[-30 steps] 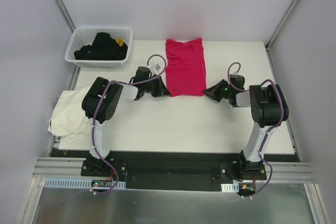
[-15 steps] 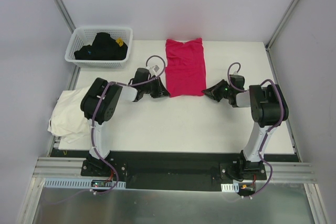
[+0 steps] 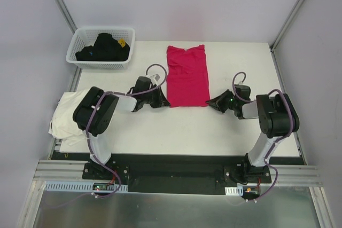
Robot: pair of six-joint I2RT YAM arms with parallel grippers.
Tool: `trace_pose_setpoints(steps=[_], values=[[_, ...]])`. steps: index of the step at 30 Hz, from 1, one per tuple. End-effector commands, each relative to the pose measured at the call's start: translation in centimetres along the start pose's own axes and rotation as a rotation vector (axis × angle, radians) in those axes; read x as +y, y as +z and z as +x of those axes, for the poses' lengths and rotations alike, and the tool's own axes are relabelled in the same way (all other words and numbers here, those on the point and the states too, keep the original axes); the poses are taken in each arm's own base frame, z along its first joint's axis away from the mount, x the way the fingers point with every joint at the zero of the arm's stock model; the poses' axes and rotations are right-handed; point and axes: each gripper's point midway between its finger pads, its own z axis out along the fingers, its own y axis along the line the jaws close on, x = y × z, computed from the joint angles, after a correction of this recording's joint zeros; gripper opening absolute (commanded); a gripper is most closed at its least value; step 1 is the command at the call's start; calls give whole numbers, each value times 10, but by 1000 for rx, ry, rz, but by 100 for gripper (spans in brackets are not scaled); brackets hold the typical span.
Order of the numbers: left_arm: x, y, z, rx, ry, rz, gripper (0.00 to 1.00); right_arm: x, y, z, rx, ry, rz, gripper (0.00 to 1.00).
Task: Fold and stack the t-shirts
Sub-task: Grab one side of the 2/3 rectangular tshirt with both arms, then fold the long partially folded tshirt into a neat square
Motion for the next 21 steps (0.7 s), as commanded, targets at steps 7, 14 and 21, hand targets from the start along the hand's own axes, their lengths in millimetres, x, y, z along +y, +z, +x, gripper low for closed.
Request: trace_pose_setpoints(steps=[7, 14, 21], values=[[-8, -50, 59, 48, -20, -75, 0, -59, -52, 77, 104, 0, 159, 1], [-24, -89, 86, 28, 11, -97, 0, -70, -88, 110, 118, -48, 178, 1], [-22, -110, 100, 0, 23, -114, 0, -60, -118, 114, 48, -126, 171, 1]])
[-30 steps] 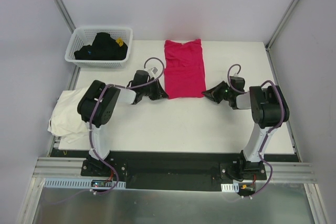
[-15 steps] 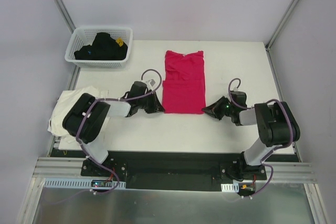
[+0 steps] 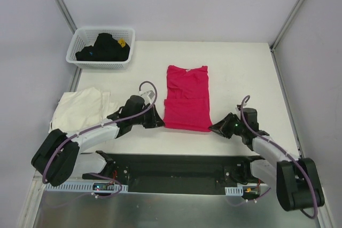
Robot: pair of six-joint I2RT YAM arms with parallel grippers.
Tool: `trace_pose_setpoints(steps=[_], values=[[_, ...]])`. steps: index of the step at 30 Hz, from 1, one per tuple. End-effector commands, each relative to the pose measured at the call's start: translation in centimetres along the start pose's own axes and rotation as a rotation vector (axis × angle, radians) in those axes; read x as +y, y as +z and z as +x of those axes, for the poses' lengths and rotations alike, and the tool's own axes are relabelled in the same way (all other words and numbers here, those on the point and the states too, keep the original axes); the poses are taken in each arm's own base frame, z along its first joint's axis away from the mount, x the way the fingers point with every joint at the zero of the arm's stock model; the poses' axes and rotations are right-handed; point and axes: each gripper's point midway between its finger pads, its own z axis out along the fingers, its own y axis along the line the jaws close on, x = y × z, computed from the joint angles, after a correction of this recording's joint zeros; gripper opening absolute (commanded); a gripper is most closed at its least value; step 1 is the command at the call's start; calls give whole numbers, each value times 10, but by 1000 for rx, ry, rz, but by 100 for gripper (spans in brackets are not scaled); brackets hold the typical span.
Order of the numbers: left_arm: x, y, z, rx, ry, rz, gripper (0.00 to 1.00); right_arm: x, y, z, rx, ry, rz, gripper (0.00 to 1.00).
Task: Fold and stack the t-shirts
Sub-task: Fold the long partially folded tshirt into a neat square
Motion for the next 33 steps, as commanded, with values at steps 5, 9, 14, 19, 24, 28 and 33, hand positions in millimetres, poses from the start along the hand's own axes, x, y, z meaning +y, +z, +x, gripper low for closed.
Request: trace_pose_setpoints(steps=[5, 9, 14, 19, 24, 28, 33], values=[[14, -12, 6, -40, -4, -75, 0, -6, -19, -3, -68, -40, 81, 1], [-6, -15, -19, -94, 61, -45, 0, 9, -21, -17, -107, -82, 63, 1], [-20, -15, -46, -141, 121, -54, 0, 27, -21, -40, -161, -141, 74, 1], [-23, -15, -56, -164, 155, -61, 0, 47, -20, -62, -212, -189, 55, 1], [-28, -18, -72, -210, 190, -75, 0, 66, -21, -79, -248, -225, 40, 1], [-32, -18, -80, -224, 206, -83, 0, 81, -19, -94, -272, -242, 25, 1], [-35, -23, -97, -259, 240, -113, 0, 102, -16, -111, -296, -264, -1, 1]])
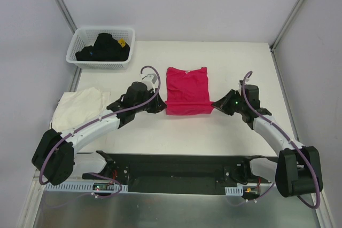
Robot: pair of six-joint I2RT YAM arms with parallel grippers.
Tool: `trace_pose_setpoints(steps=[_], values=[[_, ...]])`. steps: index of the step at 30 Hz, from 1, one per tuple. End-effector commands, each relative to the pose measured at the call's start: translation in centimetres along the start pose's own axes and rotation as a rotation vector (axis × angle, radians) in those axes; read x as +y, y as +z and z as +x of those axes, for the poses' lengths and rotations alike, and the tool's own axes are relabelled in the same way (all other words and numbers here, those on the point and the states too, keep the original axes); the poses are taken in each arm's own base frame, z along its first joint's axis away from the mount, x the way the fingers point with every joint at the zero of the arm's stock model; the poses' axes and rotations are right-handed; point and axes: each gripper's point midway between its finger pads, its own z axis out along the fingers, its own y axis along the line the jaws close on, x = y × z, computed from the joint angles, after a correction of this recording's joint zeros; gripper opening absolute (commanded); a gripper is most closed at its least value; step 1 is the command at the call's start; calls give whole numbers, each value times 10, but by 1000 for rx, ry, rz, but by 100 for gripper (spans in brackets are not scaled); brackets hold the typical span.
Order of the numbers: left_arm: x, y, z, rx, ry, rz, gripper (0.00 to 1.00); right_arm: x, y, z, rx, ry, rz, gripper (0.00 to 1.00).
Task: Fold and stack the t-shirts
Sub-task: Fold the long partially folded tshirt into a neat square
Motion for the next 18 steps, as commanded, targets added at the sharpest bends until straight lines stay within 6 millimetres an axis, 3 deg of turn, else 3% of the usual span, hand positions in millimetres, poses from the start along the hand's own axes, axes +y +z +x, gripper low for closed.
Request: trace_pose_setpoints(steps=[1, 10, 18], values=[[9, -3, -30, -72, 62, -74, 0, 19, 4, -42, -117, -64, -9, 1], [8, 0, -66, -126, 74, -94, 0, 47, 11, -79, -172, -103, -34, 1], [15, 11, -95, -152, 86, -117, 0, 59, 21, -105, -192, -102, -38, 1]])
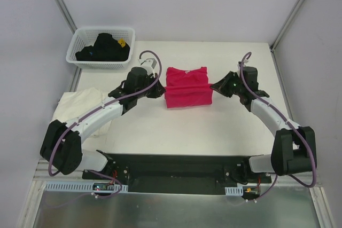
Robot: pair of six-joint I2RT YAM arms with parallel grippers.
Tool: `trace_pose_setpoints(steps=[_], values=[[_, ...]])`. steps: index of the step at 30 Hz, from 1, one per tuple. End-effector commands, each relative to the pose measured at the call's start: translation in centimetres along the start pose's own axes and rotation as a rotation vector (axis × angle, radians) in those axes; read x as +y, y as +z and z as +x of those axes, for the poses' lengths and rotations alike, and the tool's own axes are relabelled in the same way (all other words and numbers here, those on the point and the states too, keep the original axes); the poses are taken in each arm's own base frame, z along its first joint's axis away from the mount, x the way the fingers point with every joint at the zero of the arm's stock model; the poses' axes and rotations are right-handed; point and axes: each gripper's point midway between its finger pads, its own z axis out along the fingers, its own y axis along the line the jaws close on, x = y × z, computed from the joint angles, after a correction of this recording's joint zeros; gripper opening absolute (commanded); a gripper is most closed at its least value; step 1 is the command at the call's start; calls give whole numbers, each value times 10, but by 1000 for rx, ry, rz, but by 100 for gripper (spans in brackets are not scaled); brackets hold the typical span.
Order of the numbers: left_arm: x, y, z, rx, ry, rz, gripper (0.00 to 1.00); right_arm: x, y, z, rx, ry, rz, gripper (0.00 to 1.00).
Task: Fold and stack the t-shirts
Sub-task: Fold the long partially folded tshirt into a neat square
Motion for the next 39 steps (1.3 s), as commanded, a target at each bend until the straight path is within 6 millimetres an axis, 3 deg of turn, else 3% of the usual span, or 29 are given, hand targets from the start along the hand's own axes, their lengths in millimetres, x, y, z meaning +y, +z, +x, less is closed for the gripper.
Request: trace_pose_setpoints(steps=[1, 10, 17, 27, 39], values=[[16, 7, -25, -40, 31, -65, 0, 6, 4, -42, -116, -36, 13, 1], [36, 28, -55, -69, -4, -104, 0, 2, 28, -62, -112, -15, 26, 1], [40, 47, -82, -99, -9, -92, 0, -7, 46, -84, -122, 19, 39, 1], [50, 81, -85, -53, -38, -71, 0, -3, 74, -118, -137, 45, 27, 1], [64, 113, -100, -38, -84, -32, 0, -3, 106, -141, -114, 77, 20, 1]])
